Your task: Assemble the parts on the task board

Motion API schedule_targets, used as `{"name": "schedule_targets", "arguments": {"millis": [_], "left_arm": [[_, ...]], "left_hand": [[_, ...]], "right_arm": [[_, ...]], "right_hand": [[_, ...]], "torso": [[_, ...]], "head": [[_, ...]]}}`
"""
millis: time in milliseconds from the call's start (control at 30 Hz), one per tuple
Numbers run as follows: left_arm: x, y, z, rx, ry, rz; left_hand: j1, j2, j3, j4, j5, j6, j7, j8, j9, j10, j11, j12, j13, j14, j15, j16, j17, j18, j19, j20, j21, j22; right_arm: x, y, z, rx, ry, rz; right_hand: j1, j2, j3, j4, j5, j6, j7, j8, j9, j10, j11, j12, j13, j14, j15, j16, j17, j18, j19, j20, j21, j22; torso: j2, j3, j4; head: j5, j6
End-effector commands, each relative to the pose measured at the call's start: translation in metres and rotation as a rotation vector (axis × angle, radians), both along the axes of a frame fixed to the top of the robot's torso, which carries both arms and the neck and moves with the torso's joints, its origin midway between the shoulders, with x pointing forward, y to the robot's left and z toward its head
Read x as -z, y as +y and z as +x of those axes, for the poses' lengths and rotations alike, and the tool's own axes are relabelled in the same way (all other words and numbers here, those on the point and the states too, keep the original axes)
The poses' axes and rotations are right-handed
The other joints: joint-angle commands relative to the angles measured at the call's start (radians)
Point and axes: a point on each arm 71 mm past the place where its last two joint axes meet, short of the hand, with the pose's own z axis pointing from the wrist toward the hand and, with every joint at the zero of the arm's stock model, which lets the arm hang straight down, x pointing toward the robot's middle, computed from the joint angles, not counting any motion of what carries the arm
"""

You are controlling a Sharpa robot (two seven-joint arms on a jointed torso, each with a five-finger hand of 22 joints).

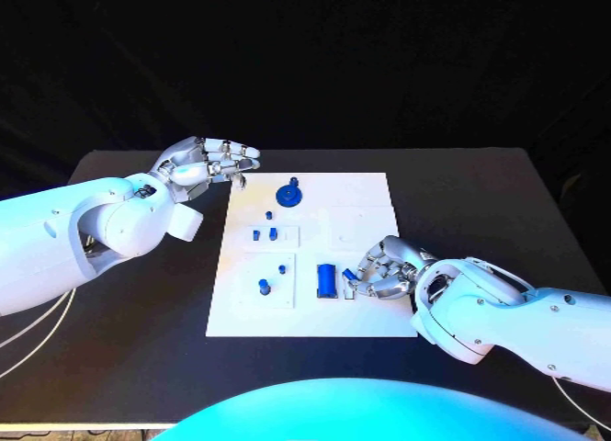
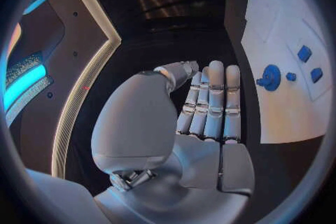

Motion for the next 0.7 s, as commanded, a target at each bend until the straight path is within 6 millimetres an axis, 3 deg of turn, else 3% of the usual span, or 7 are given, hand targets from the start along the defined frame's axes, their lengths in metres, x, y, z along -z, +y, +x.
{"name": "schedule_targets", "arguments": {"millis": [33,300,433,700], "left_arm": [[-0.0010,-0.0021,-0.0010,0.017,-0.001,-0.009],[-0.0008,-0.0018,-0.0014,0.020,0.004,-0.007],[-0.0007,-0.0015,-0.0014,0.021,0.005,-0.006],[-0.0005,-0.0004,-0.0018,0.022,0.009,-0.004]], "left_hand": [[0.011,0.002,-0.003,-0.006,-0.002,0.001,-0.003,0.004,0.000,-0.006,0.002,0.004,-0.001,-0.003,0.001,0.006,0.001,0.016,0.006,0.000,-0.005,-0.001],[0.011,0.002,-0.003,-0.006,-0.002,0.001,-0.003,0.004,0.000,-0.006,0.002,0.004,-0.001,-0.003,0.001,0.006,0.001,0.016,0.006,0.000,-0.005,-0.001],[0.011,0.002,-0.003,-0.006,-0.002,0.001,-0.003,0.004,0.000,-0.006,0.002,0.004,-0.001,-0.003,0.001,0.006,0.001,0.016,0.006,0.000,-0.005,-0.001],[0.011,0.002,-0.003,-0.006,-0.002,0.001,-0.003,0.004,0.000,-0.006,0.002,0.004,-0.001,-0.003,0.001,0.006,0.001,0.016,0.006,0.000,-0.005,-0.001]], "right_arm": [[0.0015,0.0032,-0.0011,-0.009,0.013,0.015],[0.0046,0.0075,-0.0042,-0.044,0.058,-0.010],[0.0048,0.0084,-0.0046,-0.051,0.060,-0.022],[0.0042,0.0058,-0.0040,-0.061,0.038,-0.068]], "right_hand": [[-0.013,0.004,-0.007,0.003,-0.008,-0.001,-0.007,-0.001,-0.002,0.106,-0.004,0.004,0.263,0.108,-0.005,0.003,0.263,-0.014,0.105,-0.009,0.004,0.264],[-0.056,0.010,-0.027,0.020,-0.037,0.001,-0.005,-0.002,-0.002,0.106,-0.003,0.004,0.263,0.108,-0.004,0.003,0.263,-0.014,0.105,-0.008,0.004,0.264],[-0.109,0.026,-0.045,0.021,-0.057,0.003,-0.004,-0.005,-0.003,0.106,-0.001,0.004,0.263,0.108,-0.002,0.003,0.263,-0.014,0.105,-0.006,0.004,0.264],[-0.122,0.035,-0.048,0.022,-0.063,0.006,-0.005,-0.004,-0.003,0.106,-0.002,0.004,0.263,0.108,-0.003,0.003,0.263,-0.014,0.105,-0.006,0.004,0.264]], "torso": [[-0.001,0.0004,-0.0009],[0.000,0.0009,-0.0014],[0.000,0.0022,-0.0018],[-0.001,0.0010,-0.0025]], "head": [[0.001,0.000],[0.001,0.000],[0.001,0.000],[0.003,0.000]]}}
